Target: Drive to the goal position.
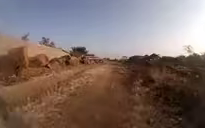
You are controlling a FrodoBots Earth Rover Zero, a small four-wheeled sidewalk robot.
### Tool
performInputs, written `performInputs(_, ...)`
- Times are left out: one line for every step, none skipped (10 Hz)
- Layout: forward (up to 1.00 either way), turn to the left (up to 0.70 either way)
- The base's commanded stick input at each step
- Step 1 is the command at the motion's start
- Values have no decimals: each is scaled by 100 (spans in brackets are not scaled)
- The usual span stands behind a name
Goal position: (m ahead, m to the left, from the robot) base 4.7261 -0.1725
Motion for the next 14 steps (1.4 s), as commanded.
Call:
performInputs(70, 0)
performInputs(70, 0)
performInputs(70, 0)
performInputs(70, 0)
performInputs(70, 0)
performInputs(70, 0)
performInputs(70, 0)
performInputs(70, 0)
performInputs(70, -4)
performInputs(70, -14)
performInputs(70, -24)
performInputs(70, -33)
performInputs(70, -23)
performInputs(70, -8)
